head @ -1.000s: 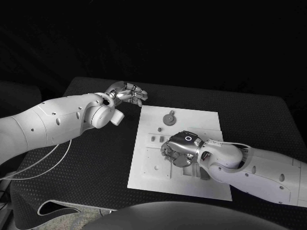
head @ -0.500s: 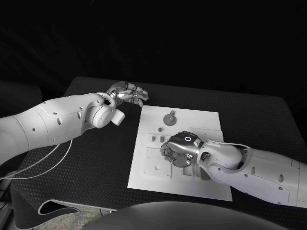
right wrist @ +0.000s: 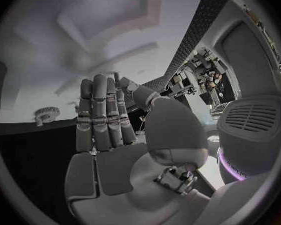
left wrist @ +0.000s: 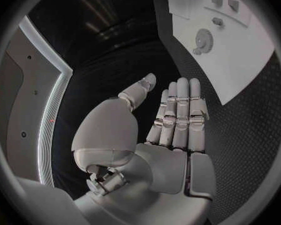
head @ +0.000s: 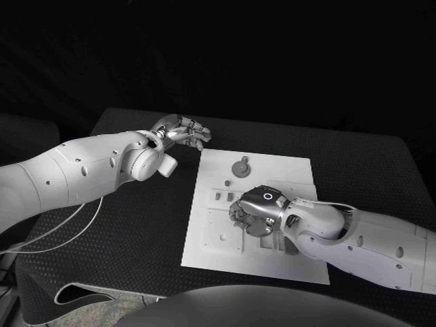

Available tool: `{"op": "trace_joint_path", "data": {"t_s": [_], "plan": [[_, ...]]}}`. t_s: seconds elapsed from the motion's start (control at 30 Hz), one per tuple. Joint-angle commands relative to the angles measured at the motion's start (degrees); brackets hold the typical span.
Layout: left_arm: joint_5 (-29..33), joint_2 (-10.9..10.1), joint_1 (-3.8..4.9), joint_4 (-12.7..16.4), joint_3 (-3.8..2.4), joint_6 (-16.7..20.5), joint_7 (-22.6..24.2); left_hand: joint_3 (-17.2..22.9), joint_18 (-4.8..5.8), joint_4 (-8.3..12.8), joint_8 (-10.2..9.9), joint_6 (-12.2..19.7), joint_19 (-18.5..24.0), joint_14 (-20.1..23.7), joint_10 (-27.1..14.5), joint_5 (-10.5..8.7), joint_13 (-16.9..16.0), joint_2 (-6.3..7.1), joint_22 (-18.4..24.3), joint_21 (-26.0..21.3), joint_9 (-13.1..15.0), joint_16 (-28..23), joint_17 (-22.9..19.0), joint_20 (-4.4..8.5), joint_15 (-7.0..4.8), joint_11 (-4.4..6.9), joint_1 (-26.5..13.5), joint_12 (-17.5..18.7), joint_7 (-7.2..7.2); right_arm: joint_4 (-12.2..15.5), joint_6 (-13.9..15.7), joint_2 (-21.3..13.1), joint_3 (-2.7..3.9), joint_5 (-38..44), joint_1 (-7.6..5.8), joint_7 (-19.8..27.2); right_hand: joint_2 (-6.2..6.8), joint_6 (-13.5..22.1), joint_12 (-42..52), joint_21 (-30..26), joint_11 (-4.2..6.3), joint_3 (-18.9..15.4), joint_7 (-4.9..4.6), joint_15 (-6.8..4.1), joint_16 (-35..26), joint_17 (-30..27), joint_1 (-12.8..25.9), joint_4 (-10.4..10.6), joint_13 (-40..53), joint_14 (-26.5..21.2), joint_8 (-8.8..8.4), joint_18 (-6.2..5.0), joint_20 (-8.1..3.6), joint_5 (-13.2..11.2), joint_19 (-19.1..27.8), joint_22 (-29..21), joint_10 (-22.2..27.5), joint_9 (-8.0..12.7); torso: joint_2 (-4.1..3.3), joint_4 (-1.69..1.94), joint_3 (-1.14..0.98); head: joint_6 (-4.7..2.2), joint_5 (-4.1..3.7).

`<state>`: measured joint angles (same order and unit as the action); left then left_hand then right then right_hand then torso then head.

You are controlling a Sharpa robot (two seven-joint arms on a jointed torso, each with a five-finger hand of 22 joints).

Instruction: Assemble the parts on the task board

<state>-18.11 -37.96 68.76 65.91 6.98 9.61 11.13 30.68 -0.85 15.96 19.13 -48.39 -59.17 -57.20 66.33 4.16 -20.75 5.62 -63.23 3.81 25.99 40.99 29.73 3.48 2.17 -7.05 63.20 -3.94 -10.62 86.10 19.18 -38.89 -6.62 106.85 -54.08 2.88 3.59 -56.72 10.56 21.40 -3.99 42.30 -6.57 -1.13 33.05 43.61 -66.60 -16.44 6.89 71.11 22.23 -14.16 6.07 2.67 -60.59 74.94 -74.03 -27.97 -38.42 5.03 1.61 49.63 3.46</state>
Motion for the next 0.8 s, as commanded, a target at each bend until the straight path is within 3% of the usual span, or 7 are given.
{"op": "trace_joint_path", "data": {"t_s": [0.03, 0.8], "plan": [[0.11, 0.16, 0.06, 0.05, -0.04, -0.88, 0.28, -0.27, -0.19, -0.05, 0.13, 0.52, 0.02, -0.03, -0.59, 0.17, 0.09, -0.18, 0.09, 0.02, -0.05, -0.23, 0.10, -0.27, 0.28, 0.00, -0.54, -0.02, 0.05, 0.04, -0.71, -0.04, -0.03, 0.03, 0.11, 0.41, -0.16, -0.42, -0.34, 0.20, -0.14, 0.34, -0.13, -0.38, 0.22, 0.06, -0.60, -0.04, 0.08, 0.18, 0.18, -0.84, -0.12, 0.21, -0.47, 1.37, -0.42, -0.08, 0.00, 0.01, 0.01, 0.10, 0.21], [0.11, 0.26, 0.06, -0.06, -0.03, -1.14, 0.15, -0.28, -0.19, -0.04, 0.15, 0.59, 0.04, -0.02, -0.66, 0.18, 0.13, -0.20, 0.18, 0.03, -0.06, -0.36, 0.27, -0.28, 0.29, -0.03, -0.57, -0.03, 0.03, 0.51, -1.05, 0.02, -0.13, -0.42, 0.17, 0.71, -0.20, -0.42, -0.46, 0.29, -0.13, 0.37, -0.13, -0.38, 0.16, 0.22, -0.56, -0.05, 0.14, 0.20, 0.14, -0.84, -0.13, 0.21, -0.43, 1.35, -0.48, -0.18, -0.02, 0.06, 0.05, 0.25, 0.21]]}}
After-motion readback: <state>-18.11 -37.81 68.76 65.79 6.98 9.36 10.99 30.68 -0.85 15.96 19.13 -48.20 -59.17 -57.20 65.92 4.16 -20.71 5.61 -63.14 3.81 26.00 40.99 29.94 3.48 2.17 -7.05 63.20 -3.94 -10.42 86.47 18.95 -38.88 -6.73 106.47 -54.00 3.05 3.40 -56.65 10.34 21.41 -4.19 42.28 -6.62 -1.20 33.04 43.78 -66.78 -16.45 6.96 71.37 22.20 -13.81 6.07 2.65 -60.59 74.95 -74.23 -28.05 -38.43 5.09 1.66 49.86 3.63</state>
